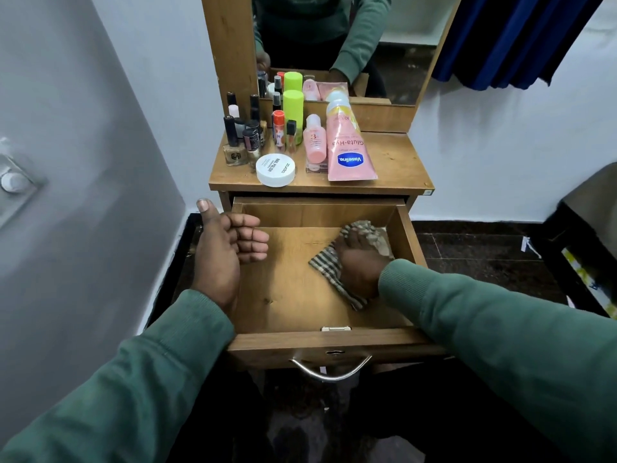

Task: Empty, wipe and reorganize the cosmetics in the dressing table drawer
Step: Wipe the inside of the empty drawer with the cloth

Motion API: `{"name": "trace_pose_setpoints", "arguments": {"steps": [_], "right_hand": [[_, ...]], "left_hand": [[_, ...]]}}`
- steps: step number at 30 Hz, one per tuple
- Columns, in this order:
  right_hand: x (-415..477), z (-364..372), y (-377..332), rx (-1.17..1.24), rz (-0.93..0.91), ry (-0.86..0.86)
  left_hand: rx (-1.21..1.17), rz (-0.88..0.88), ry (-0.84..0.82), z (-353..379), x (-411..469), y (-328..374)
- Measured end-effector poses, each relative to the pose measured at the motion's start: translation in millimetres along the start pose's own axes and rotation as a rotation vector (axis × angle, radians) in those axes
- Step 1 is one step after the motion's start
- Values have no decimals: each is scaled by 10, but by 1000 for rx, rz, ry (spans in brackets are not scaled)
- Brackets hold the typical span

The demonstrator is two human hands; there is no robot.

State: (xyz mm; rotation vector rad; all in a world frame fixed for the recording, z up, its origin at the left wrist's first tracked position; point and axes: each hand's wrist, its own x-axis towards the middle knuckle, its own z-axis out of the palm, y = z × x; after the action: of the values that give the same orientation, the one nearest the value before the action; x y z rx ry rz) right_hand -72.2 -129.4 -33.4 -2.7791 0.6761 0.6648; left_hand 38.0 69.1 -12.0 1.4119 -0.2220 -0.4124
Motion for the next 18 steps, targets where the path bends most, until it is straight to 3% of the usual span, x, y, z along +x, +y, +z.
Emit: {"name": "trace_pose_setpoints", "arguments": {"steps": [7, 14, 18], "right_hand": [[135, 106, -276, 18, -267, 43], [409, 164, -694, 56, -498, 116], [561, 164, -855, 144, -523, 145]], "left_hand": [[-280, -123, 303, -191, 85, -16], [-263, -122, 288, -152, 69, -18], [-256, -126, 266, -135, 70, 12]]}}
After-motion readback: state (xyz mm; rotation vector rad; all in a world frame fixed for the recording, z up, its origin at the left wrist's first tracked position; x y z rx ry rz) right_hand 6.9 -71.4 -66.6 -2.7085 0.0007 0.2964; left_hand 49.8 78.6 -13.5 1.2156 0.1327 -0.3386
